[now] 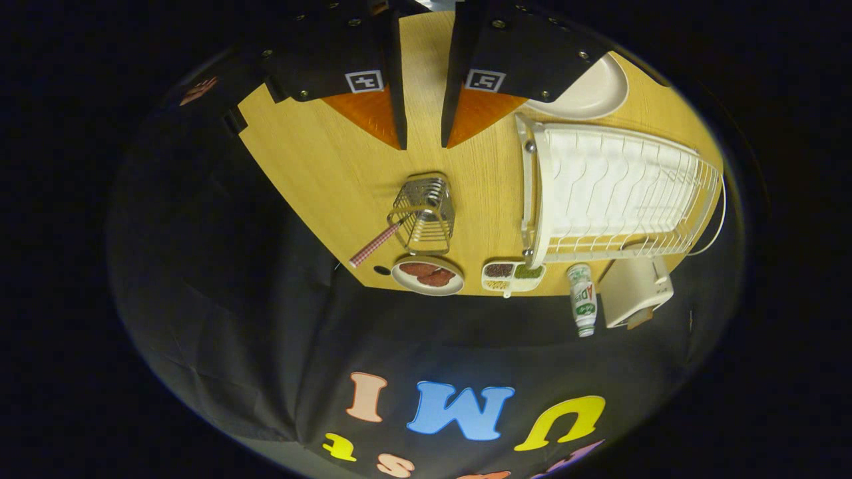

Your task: Take the plate from the dish rack, then take the spoon from the basket and place it into the plate.

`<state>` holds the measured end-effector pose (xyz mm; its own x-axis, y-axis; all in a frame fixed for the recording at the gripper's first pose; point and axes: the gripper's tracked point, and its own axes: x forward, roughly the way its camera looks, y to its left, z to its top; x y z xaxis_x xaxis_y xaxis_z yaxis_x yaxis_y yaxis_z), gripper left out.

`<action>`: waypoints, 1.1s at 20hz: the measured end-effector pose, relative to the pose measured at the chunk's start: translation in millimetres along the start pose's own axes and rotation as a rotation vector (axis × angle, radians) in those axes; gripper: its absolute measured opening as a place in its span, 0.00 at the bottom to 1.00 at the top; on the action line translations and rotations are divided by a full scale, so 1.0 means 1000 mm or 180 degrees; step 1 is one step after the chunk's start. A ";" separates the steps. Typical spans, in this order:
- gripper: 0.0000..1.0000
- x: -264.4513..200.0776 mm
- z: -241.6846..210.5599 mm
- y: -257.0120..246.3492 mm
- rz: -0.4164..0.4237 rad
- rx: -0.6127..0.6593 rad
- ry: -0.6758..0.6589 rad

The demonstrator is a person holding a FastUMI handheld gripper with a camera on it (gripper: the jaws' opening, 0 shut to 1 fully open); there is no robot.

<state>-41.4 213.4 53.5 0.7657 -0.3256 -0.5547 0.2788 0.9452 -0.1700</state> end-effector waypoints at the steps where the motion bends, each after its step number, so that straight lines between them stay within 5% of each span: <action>1: 0.31 0.007 0.011 -0.003 -0.0051 0.0071 -0.0022; 10: 0.30 0.070 0.058 -0.033 -0.0333 0.0648 0.0032; 22: 0.30 0.127 0.074 -0.051 -0.0336 0.1498 0.0207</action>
<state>84.5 122.6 52.3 0.6854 -0.4027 -0.6066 0.5964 0.7885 0.1505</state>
